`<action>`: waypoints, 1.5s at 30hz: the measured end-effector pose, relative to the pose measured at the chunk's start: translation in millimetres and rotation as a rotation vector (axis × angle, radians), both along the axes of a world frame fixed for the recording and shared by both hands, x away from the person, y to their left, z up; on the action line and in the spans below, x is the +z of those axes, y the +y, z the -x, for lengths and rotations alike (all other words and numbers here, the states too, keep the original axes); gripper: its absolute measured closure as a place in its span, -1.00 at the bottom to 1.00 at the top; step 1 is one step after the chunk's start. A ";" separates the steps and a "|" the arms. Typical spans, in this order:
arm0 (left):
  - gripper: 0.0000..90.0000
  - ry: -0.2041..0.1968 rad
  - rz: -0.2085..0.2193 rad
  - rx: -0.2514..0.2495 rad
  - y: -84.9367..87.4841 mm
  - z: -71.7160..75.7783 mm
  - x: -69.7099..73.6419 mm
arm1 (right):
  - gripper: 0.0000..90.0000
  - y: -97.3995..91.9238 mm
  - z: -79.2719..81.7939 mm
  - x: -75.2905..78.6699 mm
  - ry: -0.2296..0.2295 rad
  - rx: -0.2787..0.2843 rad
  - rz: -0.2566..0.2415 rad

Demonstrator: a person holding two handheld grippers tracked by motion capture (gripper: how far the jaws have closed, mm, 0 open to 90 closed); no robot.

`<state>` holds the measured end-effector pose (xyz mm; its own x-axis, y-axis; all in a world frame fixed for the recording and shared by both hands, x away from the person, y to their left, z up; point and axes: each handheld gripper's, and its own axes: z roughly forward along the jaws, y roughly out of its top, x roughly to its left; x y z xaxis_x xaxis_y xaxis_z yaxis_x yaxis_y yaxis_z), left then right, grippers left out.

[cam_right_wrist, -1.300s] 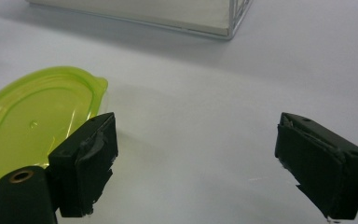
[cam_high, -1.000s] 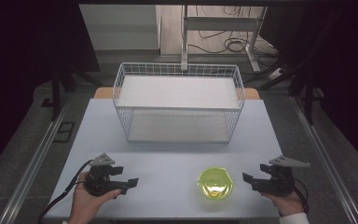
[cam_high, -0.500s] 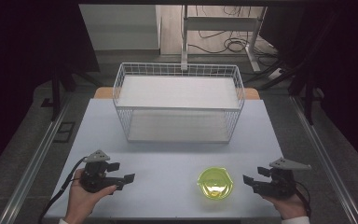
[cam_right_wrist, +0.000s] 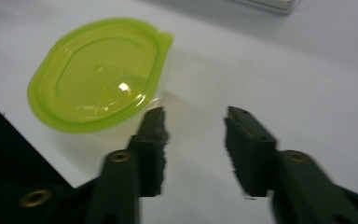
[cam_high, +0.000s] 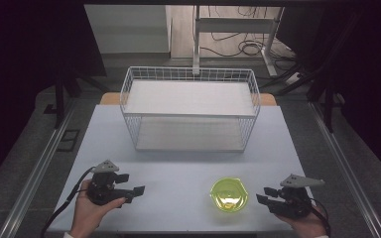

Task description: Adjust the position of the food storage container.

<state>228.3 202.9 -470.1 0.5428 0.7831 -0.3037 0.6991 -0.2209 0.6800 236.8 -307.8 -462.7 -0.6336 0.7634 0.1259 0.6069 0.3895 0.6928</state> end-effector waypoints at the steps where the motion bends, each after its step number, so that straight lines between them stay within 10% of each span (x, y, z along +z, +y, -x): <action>1: -0.55 -0.001 -0.008 0.005 0.4 -0.3 -0.2 | 0.49 2.6 1.1 -1.4 0.004 0.017 0.005; 7: -0.55 -0.004 -0.024 0.006 1.4 -1.2 -0.8 | 0.96 18.5 6.5 -8.0 0.044 0.112 0.050; 17: -0.55 -0.003 -0.044 0.005 0.9 -1.2 -2.0 | 0.97 45.3 13.6 -23.5 0.119 0.217 0.120; 45: -0.55 -0.001 -0.072 -0.007 -1.1 -4.2 -5.8 | 0.97 79.2 -7.7 -37.5 0.109 0.213 0.160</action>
<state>232.5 201.8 -475.9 0.5487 0.7990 -0.2458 0.6966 -0.2745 0.6628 244.4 -228.6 -500.2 -0.7711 0.6303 0.0905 0.5671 0.6152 0.5477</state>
